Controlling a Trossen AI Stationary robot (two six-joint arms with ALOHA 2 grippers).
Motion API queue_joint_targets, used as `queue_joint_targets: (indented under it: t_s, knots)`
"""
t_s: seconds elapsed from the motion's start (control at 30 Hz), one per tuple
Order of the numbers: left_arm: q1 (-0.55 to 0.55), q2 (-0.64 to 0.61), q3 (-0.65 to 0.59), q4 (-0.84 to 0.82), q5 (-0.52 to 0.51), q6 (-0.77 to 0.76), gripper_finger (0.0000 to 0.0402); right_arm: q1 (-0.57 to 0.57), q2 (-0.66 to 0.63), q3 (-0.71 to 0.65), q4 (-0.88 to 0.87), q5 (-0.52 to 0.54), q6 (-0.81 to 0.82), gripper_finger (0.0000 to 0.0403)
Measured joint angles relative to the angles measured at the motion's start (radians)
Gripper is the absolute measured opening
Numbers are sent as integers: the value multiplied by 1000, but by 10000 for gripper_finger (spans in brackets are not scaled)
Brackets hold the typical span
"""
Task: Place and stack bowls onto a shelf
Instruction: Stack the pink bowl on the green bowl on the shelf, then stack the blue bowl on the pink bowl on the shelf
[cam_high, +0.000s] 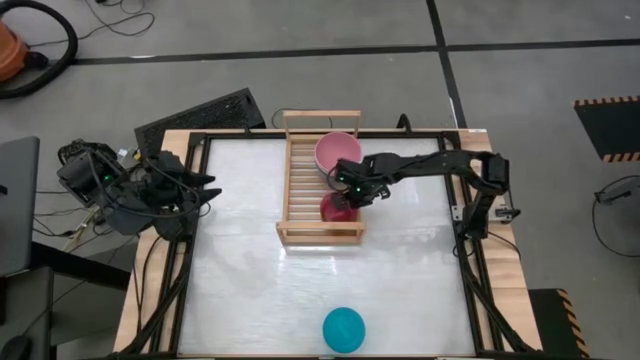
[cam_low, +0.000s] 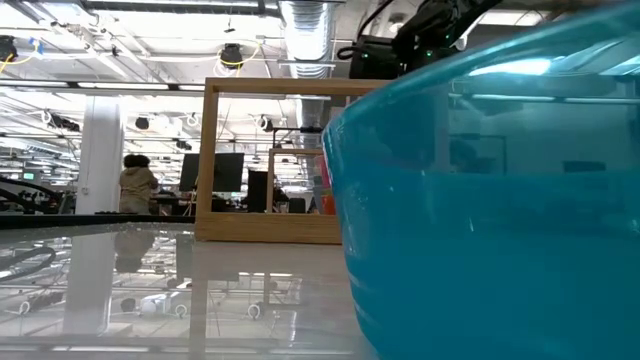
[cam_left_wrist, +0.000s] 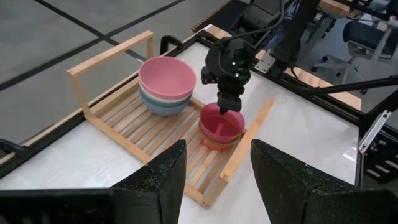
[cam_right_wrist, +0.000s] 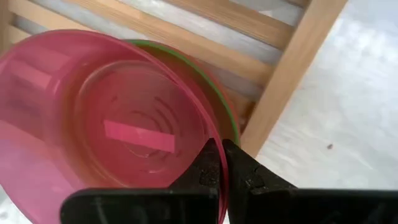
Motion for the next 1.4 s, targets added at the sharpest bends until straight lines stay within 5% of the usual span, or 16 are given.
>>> queue_joint_targets:
  t_s: [0.1,0.47,0.87,1.0,1.13,1.4]
  knots:
    - [0,0,0,-6,0,0,165,1,-1,0,-7,5,0,33]
    - [0,0,0,-11,0,0,165,-1,-19,0,-17,3,-5,165]
    - [0,0,0,-11,1,8,165,38,-339,0,-80,10,26,200]
    - [0,0,0,-11,9,8,165,196,-463,2,-80,32,102,196]
    - [0,0,0,-11,10,8,165,430,-495,2,-81,163,274,195]
    - [0,0,0,-10,12,7,165,784,-292,0,56,294,498,194]
